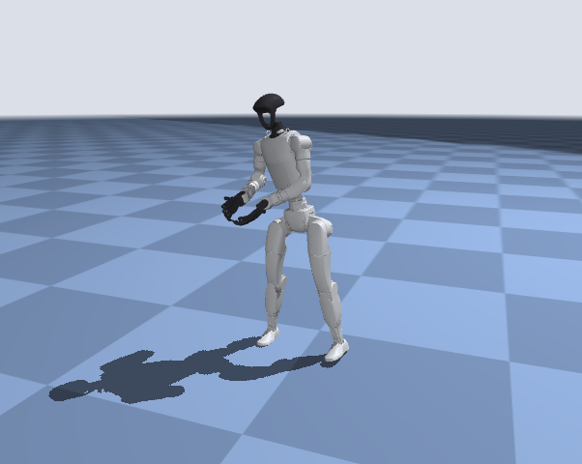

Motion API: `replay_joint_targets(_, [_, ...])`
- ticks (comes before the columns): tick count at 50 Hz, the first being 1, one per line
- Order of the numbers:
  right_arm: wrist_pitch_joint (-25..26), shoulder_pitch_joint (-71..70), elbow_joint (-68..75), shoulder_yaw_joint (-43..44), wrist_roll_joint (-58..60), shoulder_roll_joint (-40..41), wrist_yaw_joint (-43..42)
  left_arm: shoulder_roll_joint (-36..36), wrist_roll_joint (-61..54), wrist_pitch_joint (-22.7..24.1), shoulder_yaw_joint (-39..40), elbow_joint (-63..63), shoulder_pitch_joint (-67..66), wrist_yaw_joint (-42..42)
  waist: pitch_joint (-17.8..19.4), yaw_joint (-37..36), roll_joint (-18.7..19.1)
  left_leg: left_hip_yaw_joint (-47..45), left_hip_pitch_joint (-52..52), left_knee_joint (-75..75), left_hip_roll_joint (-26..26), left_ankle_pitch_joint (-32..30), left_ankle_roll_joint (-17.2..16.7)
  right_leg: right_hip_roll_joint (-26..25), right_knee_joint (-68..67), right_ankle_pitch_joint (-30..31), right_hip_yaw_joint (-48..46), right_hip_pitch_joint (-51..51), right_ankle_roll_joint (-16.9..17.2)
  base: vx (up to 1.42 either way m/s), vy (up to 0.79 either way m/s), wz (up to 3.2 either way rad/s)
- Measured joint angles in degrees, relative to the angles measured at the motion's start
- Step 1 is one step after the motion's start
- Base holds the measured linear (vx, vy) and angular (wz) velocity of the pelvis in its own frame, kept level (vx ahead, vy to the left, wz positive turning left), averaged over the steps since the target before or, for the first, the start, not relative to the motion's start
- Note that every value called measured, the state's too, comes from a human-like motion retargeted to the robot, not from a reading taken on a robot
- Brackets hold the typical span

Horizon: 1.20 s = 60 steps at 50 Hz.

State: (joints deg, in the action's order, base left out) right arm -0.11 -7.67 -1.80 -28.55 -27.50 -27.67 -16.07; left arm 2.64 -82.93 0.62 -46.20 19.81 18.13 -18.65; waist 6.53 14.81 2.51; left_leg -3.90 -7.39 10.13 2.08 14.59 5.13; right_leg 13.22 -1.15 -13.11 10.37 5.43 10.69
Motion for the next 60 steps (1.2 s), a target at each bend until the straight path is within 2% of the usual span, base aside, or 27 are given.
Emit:
replay_joint_targets(5, [-2.0,1.7,-0.2,4.8,2.9,1.8,-8.0,-6.5,-1.7,3.2,0.6,4.3,3.2,-3.6,1.0,-0.9,-1.6,0.5,-3.1,3.8,-1.6,-0.1,-1.7,2.2,-0.4,0.0,-1.6,0.2,-0.2,-0.08,0.02,0.38])
replay_joint_targets(10, [-0.6,0.9,1.1,3.9,5.8,1.2,-8.2,-8.5,-0.6,7.3,0.0,6.5,2.2,-6.1,2.8,-2.1,-5.2,-0.7,-5.3,5.4,-0.9,3.2,-2.9,4.8,-1.4,0.6,-2.2,1.8,0.5,-0.11,0.09,0.28])
replay_joint_targets(16, [-0.2,-0.7,1.5,1.6,6.9,1.3,-7.2,-5.4,0.2,9.1,0.8,5.0,2.2,-6.1,9.0,-4.0,-10.0,-5.2,-6.3,4.1,5.5,4.0,-1.0,5.8,-2.7,1.5,-2.4,4.5,-0.2,-0.16,0.16,0.17])
replay_joint_targets(20, [-0.9,-1.9,2.9,-0.3,6.6,2.9,-7.6,-4.0,0.4,9.6,2.2,4.3,1.3,-4.7,13.7,-4.0,-13.0,-7.0,-8.9,5.4,9.0,3.5,-1.6,5.6,-3.1,1.5,-4.3,5.5,-1.1,-0.18,0.23,0.45])
replay_joint_targets(25, [-2.4,-3.3,5.9,-2.0,7.1,5.3,-7.3,-4.4,5.8,10.1,5.1,6.5,-0.1,-4.1,18.8,-5.2,-16.6,-5.8,-18.0,15.6,11.7,1.7,-1.7,5.6,-3.4,1.5,-8.8,6.4,-0.4,-0.16,0.3,0.75])
replay_joint_targets(27, [-3.1,-3.2,6.9,-2.1,6.4,6.2,-6.8,-4.8,8.2,10.0,5.8,8.0,-0.5,-3.8,20.0,-7.3,-17.6,-3.8,-22.8,21.7,11.3,3.3,-1.5,6.3,-3.2,1.5,-10.7,6.5,0.7,-0.07,0.4,0.75])
replay_joint_targets(32, [-2.6,-3.7,10.5,-2.4,-0.5,8.0,-3.8,-4.9,7.7,8.7,5.9,10.6,-1.1,-1.8,20.3,-15.0,-17.7,-1.2,-32.7,36.4,7.8,9.0,-0.9,10.2,-2.2,2.4,-14.3,5.5,3.9,0.08,0.57,0.57])
replay_joint_targets(36, [2.2,-7.0,11.4,-4.5,-4.9,9.0,-2.4,-2.5,4.0,9.3,7.5,4.7,-3.7,-6.6,17.6,-23.1,-13.5,-3.0,-33.2,40.1,3.9,12.5,-0.6,14.5,-2.8,6.0,-18.1,3.5,2.8,0.25,0.77,0.23])
replay_joint_targets(38, [3.7,-9.6,10.2,-7.1,-5.4,10.0,-3.1,0.4,4.5,11.2,9.9,-1.7,-6.2,-11.0,14.7,-27.6,-10.1,-4.3,-30.3,35.3,1.3,11.8,-0.2,15.0,-4.1,7.5,-20.8,3.0,0.3,0.25,0.87,0.3])
replay_joint_targets(40, [4.0,-13.4,8.3,-10.5,-4.8,11.6,-3.5,5.1,6.6,12.3,13.8,-9.4,-8.7,-12.8,11.0,-32.2,-6.2,-4.5,-25.1,24.8,-1.9,7.1,-0.7,13.1,-6.3,7.5,-22.6,2.9,-2.3,0.2,0.9,0.58])
replay_joint_targets(43, [3.3,-21.8,5.5,-14.9,-0.6,14.8,-1.0,16.6,10.6,9.4,21.7,-20.4,-10.9,-6.2,4.6,-38.0,-0.7,0.9,-15.5,6.0,-6.2,-7.3,-5.9,5.3,-8.7,8.0,-21.5,2.6,-3.1,0.15,0.84,1.08])
replay_joint_targets(45, [3.3,-28.3,4.0,-16.4,2.0,16.7,1.4,25.1,12.7,7.5,25.9,-25.4,-10.3,-0.6,0.5,-40.4,1.1,5.6,-11.5,0.1,-8.3,-14.0,-9.3,0.6,-7.8,11.2,-18.3,2.1,-2.4,0.17,0.75,1.73])
replay_joint_targets(48, [3.5,-41.4,4.0,-16.9,3.8,20.2,2.2,38.5,15.7,8.6,30.1,-30.8,-5.2,2.2,-1.9,-39.5,-2.2,4.0,-9.9,1.7,-9.2,-13.8,-9.4,-0.9,-4.0,16.7,-8.8,2.0,1.0,0.24,0.65,2.26])
replay_joint_targets(50, [2.7,-51.7,4.8,-16.5,3.6,22.4,0.0,48.2,18.0,11.2,31.3,-33.6,0.6,1.4,-1.6,-38.1,-6.0,-0.7,-9.4,3.7,-6.5,-9.9,-8.1,-0.5,-2.3,17.5,-2.9,1.9,3.5,0.33,0.58,2.02])
replay_joint_targets(51, [1.9,-57.5,5.3,-16.0,3.1,23.1,-2.0,53.1,18.6,12.8,31.2,-34.6,4.6,0.6,-1.2,-37.6,-7.8,-2.7,-8.9,3.2,-4.0,-6.9,-7.6,-0.1,-2.4,16.0,-2.3,1.9,3.7,0.36,0.57,1.55])
replay_joint_targets(53, [-0.1,-69.3,6.5,-14.6,2.3,24.0,-6.1,62.6,19.6,15.7,30.4,-36.1,13.4,-1.0,-0.6,-36.7,-10.8,-5.5,-7.8,0.6,2.1,-0.9,-6.8,0.8,-4.5,10.1,-4.0,1.8,1.7,0.36,0.61,1.08])
replay_joint_targets(55, [-2.1,-82.2,8.6,-13.1,2.9,24.0,-9.3,70.1,19.7,19.2,27.6,-36.4,25.0,-3.3,0.6,-35.9,-12.9,-8.3,-7.5,-2.7,8.5,1.7,-6.6,2.7,-9.7,2.2,-8.5,2.3,1.4,0.32,0.64,0.76])
replay_joint_targets(57, [-3.7,-91.4,9.7,-10.9,4.8,22.9,-11.0,73.9,23.9,20.3,23.4,-35.9,37.1,-5.4,1.3,-34.7,-12.8,-9.2,-8.5,-2.6,14.2,-2.1,-8.5,3.8,-18.3,-6.7,-12.3,2.7,-3.4,0.33,0.64,0.92])
replay_joint_targets(58, [-4.3,-94.8,9.8,-9.8,6.1,21.9,-11.2,74.3,27.0,20.6,21.1,-35.5,43.0,-6.7,1.8,-34.1,-12.8,-8.8,-9.7,-0.7,15.3,-4.4,-10.0,4.8,-22.7,-9.7,-13.4,3.0,-4.7,0.35,0.63,1.24])
replay_joint_targets(60, [-5.2,-97.9,8.6,-7.7,9.0,19.2,-10.7,72.9,35.1,20.1,17.9,-34.9,52.3,-9.4,3.3,-33.3,-13.8,-6.6,-12.9,6.0,14.5,-5.3,-13.0,7.4,-31.1,-12.1,-14.2,3.5,-6.5,0.35,0.61,1.48])
